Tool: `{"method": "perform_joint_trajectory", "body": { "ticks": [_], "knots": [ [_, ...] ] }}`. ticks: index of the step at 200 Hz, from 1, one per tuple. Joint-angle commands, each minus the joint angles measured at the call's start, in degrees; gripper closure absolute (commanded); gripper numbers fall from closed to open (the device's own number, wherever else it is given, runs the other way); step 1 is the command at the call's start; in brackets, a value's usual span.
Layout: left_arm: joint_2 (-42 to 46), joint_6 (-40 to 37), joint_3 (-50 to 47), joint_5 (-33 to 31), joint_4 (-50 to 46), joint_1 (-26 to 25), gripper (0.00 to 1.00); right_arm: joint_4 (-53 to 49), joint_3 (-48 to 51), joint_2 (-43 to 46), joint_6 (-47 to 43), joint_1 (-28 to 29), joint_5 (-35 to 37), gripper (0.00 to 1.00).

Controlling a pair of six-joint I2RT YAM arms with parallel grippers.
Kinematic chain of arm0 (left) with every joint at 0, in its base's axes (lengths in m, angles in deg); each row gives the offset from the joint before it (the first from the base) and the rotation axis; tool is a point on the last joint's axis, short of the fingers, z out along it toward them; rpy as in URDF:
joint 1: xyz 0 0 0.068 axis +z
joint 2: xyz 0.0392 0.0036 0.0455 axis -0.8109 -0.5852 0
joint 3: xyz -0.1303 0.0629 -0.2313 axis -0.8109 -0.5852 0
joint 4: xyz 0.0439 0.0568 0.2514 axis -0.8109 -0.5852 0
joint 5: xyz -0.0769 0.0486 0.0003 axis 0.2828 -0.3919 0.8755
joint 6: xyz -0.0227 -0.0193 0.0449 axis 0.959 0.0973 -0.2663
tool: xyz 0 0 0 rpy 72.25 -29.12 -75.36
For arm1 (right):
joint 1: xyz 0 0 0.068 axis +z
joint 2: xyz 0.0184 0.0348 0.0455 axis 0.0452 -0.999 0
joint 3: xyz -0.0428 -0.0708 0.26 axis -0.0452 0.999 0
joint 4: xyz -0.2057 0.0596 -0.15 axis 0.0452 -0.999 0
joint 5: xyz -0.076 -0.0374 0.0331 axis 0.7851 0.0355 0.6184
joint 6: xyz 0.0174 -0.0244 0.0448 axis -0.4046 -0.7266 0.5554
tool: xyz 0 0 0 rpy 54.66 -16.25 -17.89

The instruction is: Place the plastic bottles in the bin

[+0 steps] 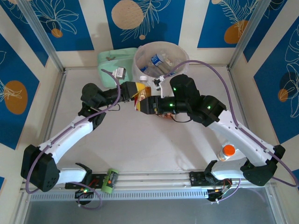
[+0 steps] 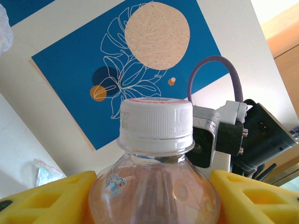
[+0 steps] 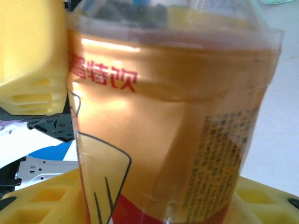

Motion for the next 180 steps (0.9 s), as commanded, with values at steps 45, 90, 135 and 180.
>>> {"method": "perform_joint_trajectory", "body": {
  "ticks": [45,90,135,180],
  "knots": [
    [-0.50,-4.88,4.61,-0.09,-2.39,0.13,0.45,-0.32,0.49,1.61,0.58,-0.81,1.56,0.21],
    [-1.65,-17.52,15.99,-6.02,-22.16,3.50,0.45,-5.56,2.00,7.85,1.31,-6.26,7.18,0.03],
    [-13.06,-36.83,43.15,-25.74,-53.30,3.97,0.51,-9.84,6.68,14.95,2.65,-14.36,6.52,0.04],
    [-32.15,-43.83,69.48,-28.96,-63.97,4.01,0.52,-10.58,12.60,19.63,4.77,-15.99,6.63,0.05]
  ]
}}
